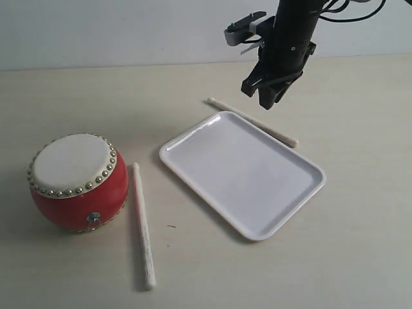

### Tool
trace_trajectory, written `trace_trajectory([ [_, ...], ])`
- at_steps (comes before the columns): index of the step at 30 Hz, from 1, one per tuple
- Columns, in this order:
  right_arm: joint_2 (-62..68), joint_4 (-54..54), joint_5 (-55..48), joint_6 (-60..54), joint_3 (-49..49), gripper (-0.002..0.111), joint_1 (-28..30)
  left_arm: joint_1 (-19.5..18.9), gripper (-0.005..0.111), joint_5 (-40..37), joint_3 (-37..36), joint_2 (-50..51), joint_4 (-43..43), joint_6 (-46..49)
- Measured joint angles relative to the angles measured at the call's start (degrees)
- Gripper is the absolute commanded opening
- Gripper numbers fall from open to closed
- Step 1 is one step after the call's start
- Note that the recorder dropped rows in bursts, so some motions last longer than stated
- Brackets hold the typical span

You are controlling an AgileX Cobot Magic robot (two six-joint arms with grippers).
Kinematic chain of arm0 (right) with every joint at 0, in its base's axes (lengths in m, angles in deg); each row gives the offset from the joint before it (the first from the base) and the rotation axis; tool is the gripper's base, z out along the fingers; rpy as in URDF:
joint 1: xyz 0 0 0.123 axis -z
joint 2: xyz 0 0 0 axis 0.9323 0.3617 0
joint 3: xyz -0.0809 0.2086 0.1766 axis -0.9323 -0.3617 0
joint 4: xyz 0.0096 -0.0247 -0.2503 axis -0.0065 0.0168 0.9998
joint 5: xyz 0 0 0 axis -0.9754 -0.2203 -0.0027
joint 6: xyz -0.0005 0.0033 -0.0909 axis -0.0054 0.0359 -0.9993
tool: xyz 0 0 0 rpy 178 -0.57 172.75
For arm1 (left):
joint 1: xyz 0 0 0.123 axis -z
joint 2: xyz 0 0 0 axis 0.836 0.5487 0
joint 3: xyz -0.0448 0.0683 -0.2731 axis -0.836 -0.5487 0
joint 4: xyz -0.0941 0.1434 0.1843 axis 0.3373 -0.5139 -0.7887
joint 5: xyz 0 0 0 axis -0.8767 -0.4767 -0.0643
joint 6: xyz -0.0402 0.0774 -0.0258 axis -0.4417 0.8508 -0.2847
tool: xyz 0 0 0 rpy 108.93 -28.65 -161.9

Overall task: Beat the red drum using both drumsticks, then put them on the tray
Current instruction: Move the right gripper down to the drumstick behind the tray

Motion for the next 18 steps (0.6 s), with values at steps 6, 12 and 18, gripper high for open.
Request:
trace_trajectory([
  [6,1.87,0.16,-0.11,-3.82,0.0,0.038,0.0,0.0,0.0,0.0,0.0,0.0,0.0,0.0],
  [12,3.72,2.98,1.77,-5.84,0.0,0.038,0.0,0.0,0.0,0.0,0.0,0.0,0.0,0.0],
  [18,6.03,2.45,2.12,-7.56,0.0,0.038,1.77,0.0,0.0,0.0,0.0,0.0,0.0,0.0],
])
